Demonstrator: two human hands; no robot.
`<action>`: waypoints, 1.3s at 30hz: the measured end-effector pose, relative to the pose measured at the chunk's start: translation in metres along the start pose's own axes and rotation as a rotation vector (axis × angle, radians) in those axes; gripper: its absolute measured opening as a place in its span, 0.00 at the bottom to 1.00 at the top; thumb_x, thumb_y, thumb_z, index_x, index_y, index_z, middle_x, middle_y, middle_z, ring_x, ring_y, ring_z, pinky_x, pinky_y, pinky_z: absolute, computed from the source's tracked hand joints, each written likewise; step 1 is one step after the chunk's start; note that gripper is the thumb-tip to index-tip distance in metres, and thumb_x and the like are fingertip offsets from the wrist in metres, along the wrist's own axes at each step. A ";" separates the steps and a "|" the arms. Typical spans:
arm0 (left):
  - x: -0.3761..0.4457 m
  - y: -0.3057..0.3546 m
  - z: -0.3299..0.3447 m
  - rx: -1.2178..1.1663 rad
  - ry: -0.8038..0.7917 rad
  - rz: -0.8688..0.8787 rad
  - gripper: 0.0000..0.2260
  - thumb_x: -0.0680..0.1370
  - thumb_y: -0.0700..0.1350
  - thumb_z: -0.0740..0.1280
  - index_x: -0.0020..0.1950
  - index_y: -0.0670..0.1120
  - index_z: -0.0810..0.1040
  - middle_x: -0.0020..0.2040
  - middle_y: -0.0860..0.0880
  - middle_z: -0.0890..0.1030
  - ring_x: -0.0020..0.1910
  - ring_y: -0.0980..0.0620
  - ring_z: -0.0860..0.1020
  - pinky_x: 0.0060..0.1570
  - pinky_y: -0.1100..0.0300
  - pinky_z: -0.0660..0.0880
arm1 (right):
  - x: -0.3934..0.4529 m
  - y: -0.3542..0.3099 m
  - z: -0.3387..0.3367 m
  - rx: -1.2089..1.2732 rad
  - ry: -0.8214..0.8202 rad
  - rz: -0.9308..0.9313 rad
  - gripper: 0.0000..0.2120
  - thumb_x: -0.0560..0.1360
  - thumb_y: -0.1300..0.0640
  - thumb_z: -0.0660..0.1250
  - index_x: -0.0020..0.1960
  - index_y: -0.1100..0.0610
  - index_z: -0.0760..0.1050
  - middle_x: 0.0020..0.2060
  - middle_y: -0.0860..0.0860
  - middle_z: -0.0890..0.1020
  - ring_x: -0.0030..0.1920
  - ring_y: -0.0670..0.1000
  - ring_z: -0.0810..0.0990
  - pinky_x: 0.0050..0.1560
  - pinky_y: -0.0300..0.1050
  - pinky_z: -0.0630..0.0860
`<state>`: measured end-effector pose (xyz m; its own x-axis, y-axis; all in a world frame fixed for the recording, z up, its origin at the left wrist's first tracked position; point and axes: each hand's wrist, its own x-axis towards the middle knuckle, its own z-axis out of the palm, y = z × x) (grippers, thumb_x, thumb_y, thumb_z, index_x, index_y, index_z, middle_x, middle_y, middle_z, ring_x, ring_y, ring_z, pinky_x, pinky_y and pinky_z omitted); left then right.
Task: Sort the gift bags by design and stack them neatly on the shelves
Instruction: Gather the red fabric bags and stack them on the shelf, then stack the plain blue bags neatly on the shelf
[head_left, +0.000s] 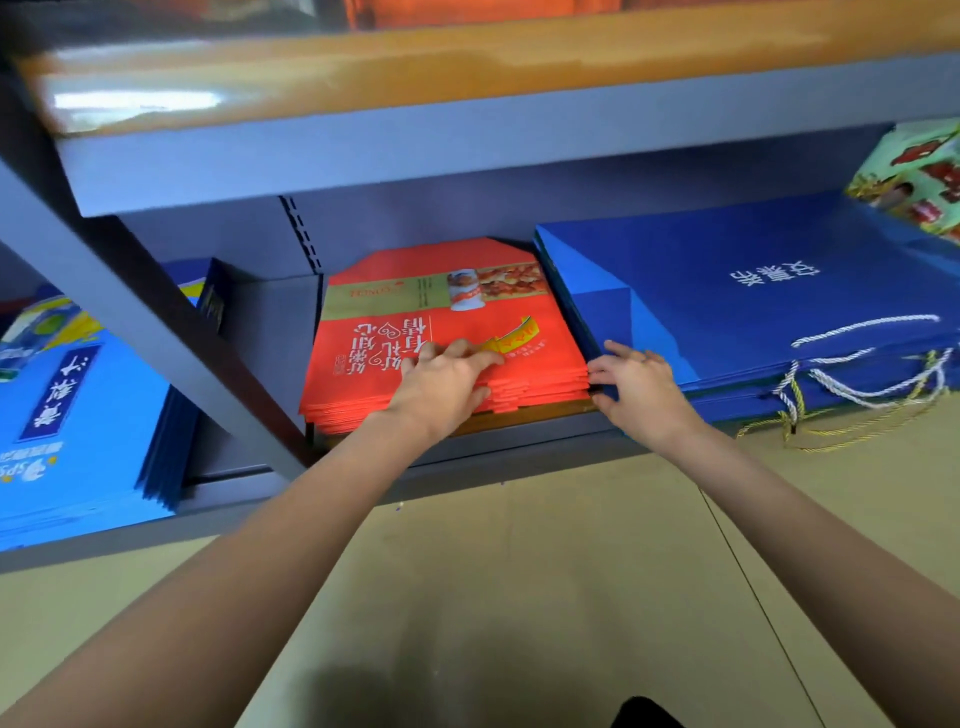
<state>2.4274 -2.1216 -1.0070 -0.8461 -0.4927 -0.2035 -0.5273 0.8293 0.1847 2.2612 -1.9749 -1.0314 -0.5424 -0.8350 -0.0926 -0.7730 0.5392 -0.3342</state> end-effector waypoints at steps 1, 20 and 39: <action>0.001 0.000 0.000 0.011 -0.005 0.000 0.20 0.81 0.50 0.59 0.72 0.57 0.62 0.70 0.49 0.65 0.67 0.40 0.63 0.64 0.43 0.62 | 0.000 0.003 0.001 0.010 0.017 -0.008 0.17 0.76 0.60 0.65 0.65 0.59 0.71 0.59 0.49 0.80 0.74 0.46 0.57 0.72 0.48 0.50; 0.019 -0.008 -0.007 -0.104 -0.043 0.043 0.23 0.75 0.52 0.68 0.69 0.57 0.68 0.65 0.45 0.68 0.66 0.41 0.64 0.65 0.42 0.65 | 0.006 0.006 -0.002 0.019 0.094 -0.117 0.28 0.75 0.61 0.67 0.72 0.57 0.62 0.57 0.52 0.81 0.63 0.49 0.74 0.71 0.45 0.52; 0.005 -0.005 0.027 0.127 0.140 0.050 0.28 0.78 0.50 0.63 0.75 0.56 0.54 0.70 0.49 0.60 0.67 0.44 0.60 0.65 0.42 0.60 | 0.012 0.001 0.011 -0.212 0.079 -0.120 0.32 0.73 0.53 0.69 0.73 0.57 0.61 0.68 0.55 0.70 0.66 0.53 0.70 0.72 0.51 0.50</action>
<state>2.4281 -2.1210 -1.0350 -0.8783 -0.4745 -0.0596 -0.4777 0.8760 0.0661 2.2573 -1.9855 -1.0438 -0.4602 -0.8877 0.0122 -0.8806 0.4546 -0.1335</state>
